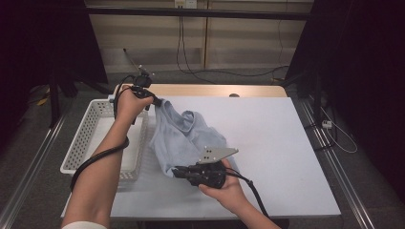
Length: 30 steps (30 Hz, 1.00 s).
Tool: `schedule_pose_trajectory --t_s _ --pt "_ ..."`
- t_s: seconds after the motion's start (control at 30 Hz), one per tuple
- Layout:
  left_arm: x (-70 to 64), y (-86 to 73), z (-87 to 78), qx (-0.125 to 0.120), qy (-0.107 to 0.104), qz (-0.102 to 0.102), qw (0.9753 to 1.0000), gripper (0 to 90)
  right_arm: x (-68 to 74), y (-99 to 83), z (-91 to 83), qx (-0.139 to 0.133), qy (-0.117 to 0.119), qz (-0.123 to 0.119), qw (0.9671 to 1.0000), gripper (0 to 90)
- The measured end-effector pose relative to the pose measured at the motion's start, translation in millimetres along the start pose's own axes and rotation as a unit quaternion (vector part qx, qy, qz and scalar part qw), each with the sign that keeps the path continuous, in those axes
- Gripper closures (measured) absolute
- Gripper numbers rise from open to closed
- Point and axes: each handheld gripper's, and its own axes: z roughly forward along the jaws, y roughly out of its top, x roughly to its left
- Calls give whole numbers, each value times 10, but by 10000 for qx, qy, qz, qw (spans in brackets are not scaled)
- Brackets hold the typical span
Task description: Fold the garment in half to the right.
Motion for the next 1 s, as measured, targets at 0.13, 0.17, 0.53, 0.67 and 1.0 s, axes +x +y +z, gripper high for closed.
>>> schedule_pose_trajectory --t_s 0.13,0.17,0.53,0.67,1.0 --pt "-29 32 7 -12 -27 34 10000 884 -1 7 -29 -29 -38 -6 10000 862" --pt "-40 38 15 -30 -32 38 10000 884 0 11 -38 -34 -52 -2 10000 862" --pt "-97 74 65 -117 -55 104 9999 876 -31 32 -174 -173 -301 23 9994 861" --pt "-117 82 81 -143 -55 107 9998 875 -41 29 -212 -199 -345 14 9992 861" --pt "-203 114 167 -155 -54 193 9997 872 -69 -17 -290 -267 -419 39 9988 861"
